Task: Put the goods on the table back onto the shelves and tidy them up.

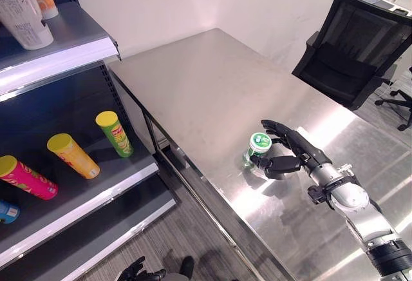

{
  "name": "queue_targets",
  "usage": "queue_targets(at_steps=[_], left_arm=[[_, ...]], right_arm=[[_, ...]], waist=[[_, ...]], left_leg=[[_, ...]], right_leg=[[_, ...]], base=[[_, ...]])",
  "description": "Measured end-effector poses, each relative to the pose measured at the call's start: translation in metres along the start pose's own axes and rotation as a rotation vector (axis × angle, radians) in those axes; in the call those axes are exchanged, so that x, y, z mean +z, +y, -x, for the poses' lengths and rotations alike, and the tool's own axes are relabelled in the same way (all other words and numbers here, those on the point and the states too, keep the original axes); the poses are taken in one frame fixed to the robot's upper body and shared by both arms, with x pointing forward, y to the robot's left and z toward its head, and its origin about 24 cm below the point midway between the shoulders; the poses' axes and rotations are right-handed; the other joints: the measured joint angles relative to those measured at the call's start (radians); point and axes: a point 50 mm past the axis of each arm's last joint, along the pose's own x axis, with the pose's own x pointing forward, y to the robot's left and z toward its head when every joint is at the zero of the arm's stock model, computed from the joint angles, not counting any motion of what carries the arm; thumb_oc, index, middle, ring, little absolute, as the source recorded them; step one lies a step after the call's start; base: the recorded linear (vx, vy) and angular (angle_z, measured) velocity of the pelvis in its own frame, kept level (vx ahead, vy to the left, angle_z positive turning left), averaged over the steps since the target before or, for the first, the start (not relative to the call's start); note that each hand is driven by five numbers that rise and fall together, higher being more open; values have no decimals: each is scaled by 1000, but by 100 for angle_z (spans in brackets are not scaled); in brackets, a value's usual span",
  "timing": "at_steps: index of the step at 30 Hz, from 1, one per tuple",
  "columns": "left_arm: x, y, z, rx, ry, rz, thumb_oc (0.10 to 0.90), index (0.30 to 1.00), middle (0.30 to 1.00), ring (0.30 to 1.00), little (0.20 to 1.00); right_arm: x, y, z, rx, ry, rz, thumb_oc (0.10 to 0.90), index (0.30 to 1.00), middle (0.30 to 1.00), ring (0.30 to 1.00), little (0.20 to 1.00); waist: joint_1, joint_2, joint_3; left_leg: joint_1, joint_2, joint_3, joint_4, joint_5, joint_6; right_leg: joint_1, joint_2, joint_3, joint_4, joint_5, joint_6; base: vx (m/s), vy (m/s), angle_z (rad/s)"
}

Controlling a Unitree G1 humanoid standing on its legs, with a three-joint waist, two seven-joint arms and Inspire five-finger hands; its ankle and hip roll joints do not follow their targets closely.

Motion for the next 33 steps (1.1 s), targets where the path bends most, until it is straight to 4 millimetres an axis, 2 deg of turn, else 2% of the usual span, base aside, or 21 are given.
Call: queue_targets(at_steps=[5, 12, 13, 14, 28, 30, 33], left_arm=[[2, 1, -1, 1, -5, -3, 800, 900, 900, 900, 900], [4, 2, -1, 3, -8, -6, 800, 900, 900, 900, 900], [4, 2, -1, 3, -9, -7, 800, 900, 900, 900, 900], [4, 2, -1, 3, -11, -7, 800, 900, 900, 900, 900], [8, 5, -2, 12, -19, -13, 800, 900, 900, 900, 900], [9, 6, -2, 17, -24, -8, 800, 900, 900, 900, 900], [13, 6, -2, 19, -39, -5, 800, 900, 900, 900, 900]], right_arm=[[3, 5, -5, 26, -8, 6, 800, 900, 900, 900, 900], [11, 10, -15, 62, -35, 21, 800, 900, 900, 900, 900], [12, 10, -18, 64, -35, 25, 508, 462, 462, 462, 462], [12, 9, -18, 61, -34, 26, 400, 300, 300, 300, 300], [15, 1, -24, 43, -36, 64, 400, 300, 300, 300, 300], [22, -3, -20, 44, -56, 107, 400, 300, 300, 300, 300], [44, -16, -17, 15, -137, 150, 400, 300, 300, 300, 300]], waist=[[22, -13, 6], [34, -16, 7], [35, -17, 7], [37, -18, 7], [53, -32, 15], [53, -28, 18], [51, -26, 20]], left_leg=[[-2, -2, -10, 0, 1, -1], [-2, -7, -19, 0, 2, -1], [-2, -7, -20, 0, 2, -1], [-2, -7, -21, 0, 2, -1], [0, -7, -25, 0, 2, -1], [0, -6, -25, 1, 2, -1], [5, -4, -28, 1, 4, -3]], right_leg=[[-1, -1, -8, 0, -5, 2], [4, -4, -26, 0, -9, 4], [5, -4, -26, 0, -9, 5], [5, -4, -26, 0, -9, 5], [8, -4, -27, 0, -13, 8], [8, -4, -27, 0, -14, 8], [14, -1, -27, 0, -16, 4]], base=[[5, -4, 7], [10, 1, 4], [0, 0, 0], [0, 0, 0], [-9, -10, 0], [-61, -56, -1], [-112, -102, 4]])
